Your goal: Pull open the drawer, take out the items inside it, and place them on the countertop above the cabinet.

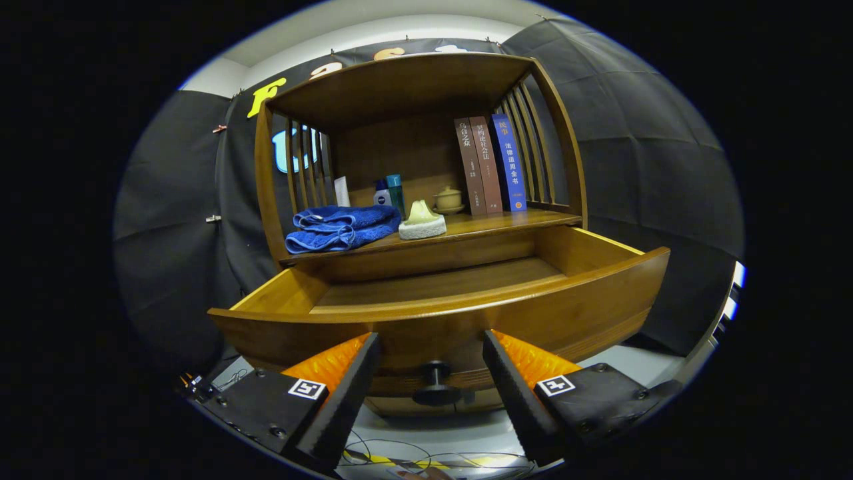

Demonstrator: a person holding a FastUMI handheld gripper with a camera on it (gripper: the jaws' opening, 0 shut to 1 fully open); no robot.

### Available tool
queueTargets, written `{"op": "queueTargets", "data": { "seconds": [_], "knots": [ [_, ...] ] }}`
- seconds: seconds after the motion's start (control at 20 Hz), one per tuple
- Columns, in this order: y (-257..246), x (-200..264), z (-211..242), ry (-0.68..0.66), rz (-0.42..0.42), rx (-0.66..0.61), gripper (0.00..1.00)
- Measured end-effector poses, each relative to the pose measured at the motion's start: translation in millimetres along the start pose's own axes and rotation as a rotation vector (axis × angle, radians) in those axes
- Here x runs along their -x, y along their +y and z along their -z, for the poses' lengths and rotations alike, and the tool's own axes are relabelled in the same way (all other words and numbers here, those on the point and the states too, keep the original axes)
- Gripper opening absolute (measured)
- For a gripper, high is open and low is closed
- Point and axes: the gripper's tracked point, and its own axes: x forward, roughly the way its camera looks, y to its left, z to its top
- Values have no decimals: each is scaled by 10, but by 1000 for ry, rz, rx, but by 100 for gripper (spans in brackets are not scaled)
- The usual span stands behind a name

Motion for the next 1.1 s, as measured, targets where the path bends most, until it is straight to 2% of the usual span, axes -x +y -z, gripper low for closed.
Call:
{"op": "queueTargets", "data": {
  "seconds": [0.3, 1.1],
  "knots": [
    [-8, -244, -71, 0, 6, -2, 99],
    [29, -1507, -303, 4, 12, -2, 99]
  ]
}}
